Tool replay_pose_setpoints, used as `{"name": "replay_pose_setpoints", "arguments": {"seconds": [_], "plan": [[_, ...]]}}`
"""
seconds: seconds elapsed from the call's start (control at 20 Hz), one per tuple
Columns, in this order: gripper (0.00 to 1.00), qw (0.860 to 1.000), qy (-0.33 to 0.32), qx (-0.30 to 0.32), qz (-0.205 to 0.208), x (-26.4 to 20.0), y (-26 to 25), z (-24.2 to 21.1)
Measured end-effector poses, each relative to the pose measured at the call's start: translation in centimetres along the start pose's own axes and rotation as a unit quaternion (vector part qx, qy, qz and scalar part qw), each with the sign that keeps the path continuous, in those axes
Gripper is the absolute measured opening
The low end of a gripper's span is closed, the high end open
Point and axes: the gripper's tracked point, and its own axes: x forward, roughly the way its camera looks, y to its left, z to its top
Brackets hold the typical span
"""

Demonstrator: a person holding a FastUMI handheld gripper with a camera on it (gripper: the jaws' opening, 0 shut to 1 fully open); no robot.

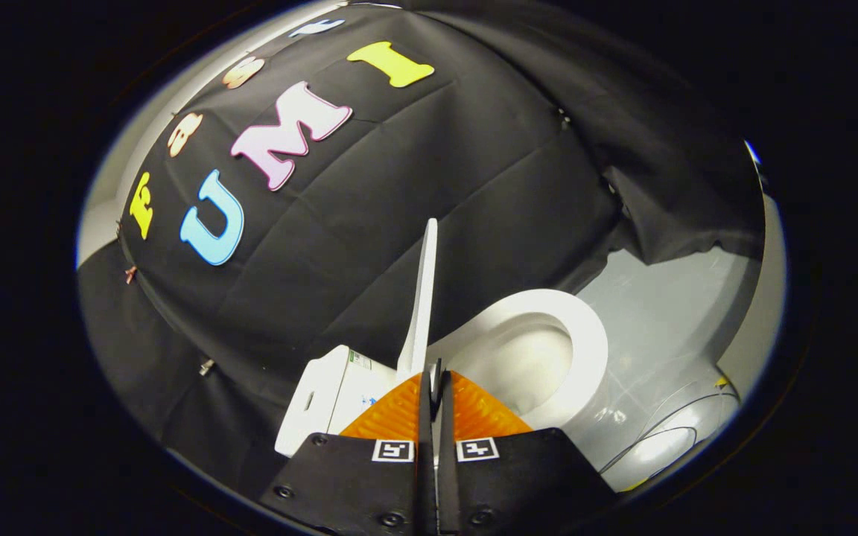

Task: Open the toilet lid.

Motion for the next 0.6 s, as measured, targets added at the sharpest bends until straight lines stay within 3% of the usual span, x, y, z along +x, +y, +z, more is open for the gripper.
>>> {"name": "replay_pose_setpoints", "arguments": {"seconds": [0.6], "plan": [[0.06, 0.994, -0.025, -0.102, -0.034, -1.1, 8.4, -1.0]]}}
